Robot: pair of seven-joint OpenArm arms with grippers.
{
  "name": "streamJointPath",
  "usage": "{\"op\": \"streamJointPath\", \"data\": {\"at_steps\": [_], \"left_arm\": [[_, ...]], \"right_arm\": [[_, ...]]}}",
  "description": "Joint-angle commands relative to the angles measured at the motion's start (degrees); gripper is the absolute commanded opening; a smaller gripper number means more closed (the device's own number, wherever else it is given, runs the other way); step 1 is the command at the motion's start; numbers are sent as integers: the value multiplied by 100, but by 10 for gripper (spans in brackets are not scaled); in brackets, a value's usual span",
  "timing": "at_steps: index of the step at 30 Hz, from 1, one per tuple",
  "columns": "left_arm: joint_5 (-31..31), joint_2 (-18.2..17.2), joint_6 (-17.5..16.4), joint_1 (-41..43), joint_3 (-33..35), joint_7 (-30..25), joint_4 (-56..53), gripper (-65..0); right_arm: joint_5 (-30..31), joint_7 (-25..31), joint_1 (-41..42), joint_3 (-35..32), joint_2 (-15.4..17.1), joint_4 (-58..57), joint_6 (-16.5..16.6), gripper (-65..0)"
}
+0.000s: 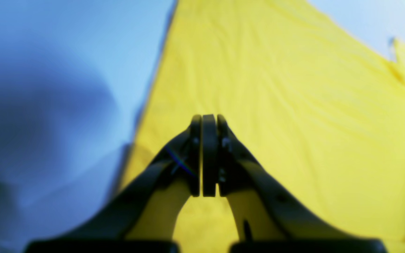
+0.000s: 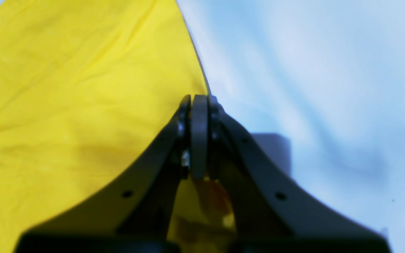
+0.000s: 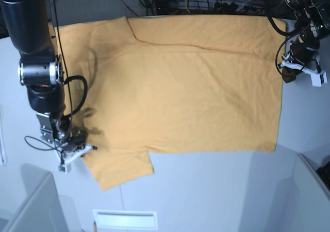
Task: Fold the T-shirt properly
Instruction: 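Move the left gripper to the shirt's hem corner and grasp it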
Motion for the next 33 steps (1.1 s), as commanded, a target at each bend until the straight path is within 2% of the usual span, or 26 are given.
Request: {"op": "streamJointPath", "data": {"at_steps": [1, 6, 12, 16, 18, 22, 24, 28, 33], "left_arm": [[179, -72, -1, -199, -24, -121, -21, -650], [1322, -98, 482, -1307, -24, 459, -751, -650], [2807, -116, 500, -2669, -24, 485, -1779, -650], [3731, -177, 473, -3583, -24, 406, -2500, -416], [3959, -336, 464, -3953, 47, 134, -2966, -329], [3950, -828, 464, -4612, 926, -622, -4487, -197], [3757, -933, 464, -5008, 1295, -1053, -5348, -148], [3379, -1092, 464, -5614, 1734, -1985, -6781, -140], [3141, -1083, 464, -6291, 2763, -2873, -7889, -140]], "right_arm": [[44, 116, 213, 7, 50, 71, 13, -650], [27, 81, 213, 7, 41, 71, 13, -650], [18, 72, 204, -19, 41, 71, 13, -650], [36, 72, 116, 7, 77, 80, 22, -650], [27, 72, 81, -1, 77, 89, 22, -650], [36, 72, 72, 7, 59, 62, 22, -650], [27, 72, 72, 7, 50, 71, 22, -650], [18, 72, 72, -19, 41, 71, 22, -650], [18, 72, 72, -19, 41, 71, 22, -650]]}}
